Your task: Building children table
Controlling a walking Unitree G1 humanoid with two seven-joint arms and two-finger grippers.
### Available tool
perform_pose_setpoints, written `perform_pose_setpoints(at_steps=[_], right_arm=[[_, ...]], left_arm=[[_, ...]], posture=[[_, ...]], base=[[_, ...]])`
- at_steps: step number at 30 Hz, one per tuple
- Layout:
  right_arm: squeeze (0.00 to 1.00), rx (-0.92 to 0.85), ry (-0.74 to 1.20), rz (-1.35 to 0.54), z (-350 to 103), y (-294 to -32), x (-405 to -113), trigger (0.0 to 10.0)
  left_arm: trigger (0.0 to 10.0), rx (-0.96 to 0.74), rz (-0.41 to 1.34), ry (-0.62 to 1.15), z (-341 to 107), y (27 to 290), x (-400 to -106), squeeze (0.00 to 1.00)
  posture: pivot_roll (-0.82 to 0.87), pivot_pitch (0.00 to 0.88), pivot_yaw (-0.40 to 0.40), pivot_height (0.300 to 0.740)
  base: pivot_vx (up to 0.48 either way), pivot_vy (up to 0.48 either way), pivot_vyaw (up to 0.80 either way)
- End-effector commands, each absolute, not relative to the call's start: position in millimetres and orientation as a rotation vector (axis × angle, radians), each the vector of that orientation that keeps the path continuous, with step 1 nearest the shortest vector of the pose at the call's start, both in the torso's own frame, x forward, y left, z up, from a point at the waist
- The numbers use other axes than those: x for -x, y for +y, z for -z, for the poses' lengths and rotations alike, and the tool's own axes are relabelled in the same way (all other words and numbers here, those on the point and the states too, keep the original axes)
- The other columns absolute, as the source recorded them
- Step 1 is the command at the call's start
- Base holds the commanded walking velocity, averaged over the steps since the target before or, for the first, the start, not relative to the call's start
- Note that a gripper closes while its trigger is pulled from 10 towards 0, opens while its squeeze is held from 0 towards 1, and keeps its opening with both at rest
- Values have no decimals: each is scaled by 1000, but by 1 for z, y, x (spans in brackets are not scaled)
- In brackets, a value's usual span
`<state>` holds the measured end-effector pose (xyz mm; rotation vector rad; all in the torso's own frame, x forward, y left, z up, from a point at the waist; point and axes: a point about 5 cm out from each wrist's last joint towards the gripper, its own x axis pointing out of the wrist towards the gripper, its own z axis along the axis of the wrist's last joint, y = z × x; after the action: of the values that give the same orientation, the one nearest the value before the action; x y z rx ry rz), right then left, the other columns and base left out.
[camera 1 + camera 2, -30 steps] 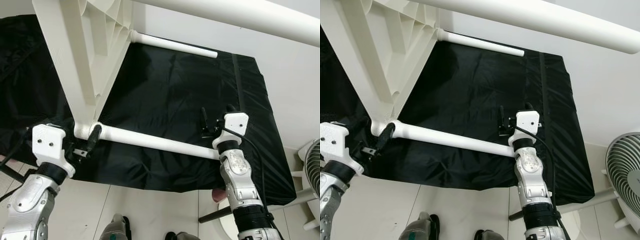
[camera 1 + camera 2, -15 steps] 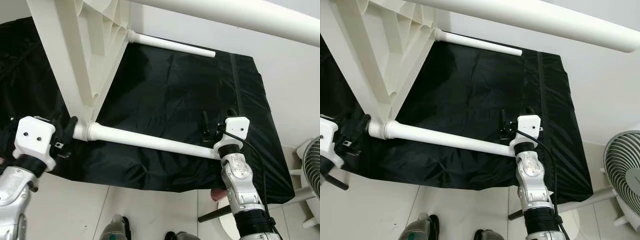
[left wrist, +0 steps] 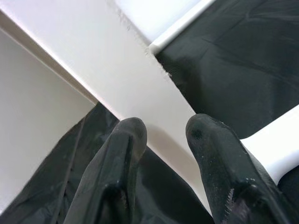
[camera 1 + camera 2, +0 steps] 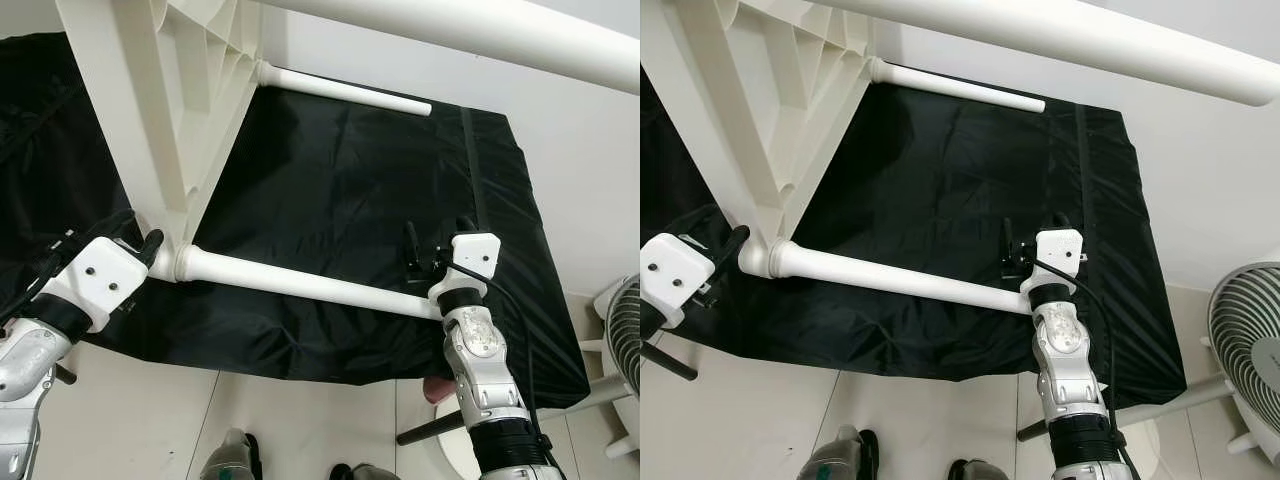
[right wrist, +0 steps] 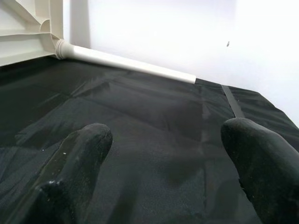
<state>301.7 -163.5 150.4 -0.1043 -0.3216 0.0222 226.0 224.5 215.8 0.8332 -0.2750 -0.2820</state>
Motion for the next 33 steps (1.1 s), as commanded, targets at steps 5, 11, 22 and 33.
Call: perform_pose_setpoints(at_steps=[5,11,22,33], right_arm=[[0,102,-321,-1,-149,-166,-300,10000],[0,102,-325,2,-150,-166,-300,10000],[0,98,-326,11,-150,-166,-299,10000],[0,103,-325,15,-150,-169,-298,10000]], left_arm=[[10000,-881,305,-306,-216,222,-231,0],[10000,-905,315,-315,-215,223,-241,0],[10000,-904,332,-316,-208,220,-246,0],[10000,-620,474,-232,-190,194,-225,0]], posture=[[210,137,-58,740],[193,132,-46,740],[195,129,-44,740],[203,133,-44,740]], base=[[0,0,0],[0,0,0],[0,0,0],[0,0,0]])
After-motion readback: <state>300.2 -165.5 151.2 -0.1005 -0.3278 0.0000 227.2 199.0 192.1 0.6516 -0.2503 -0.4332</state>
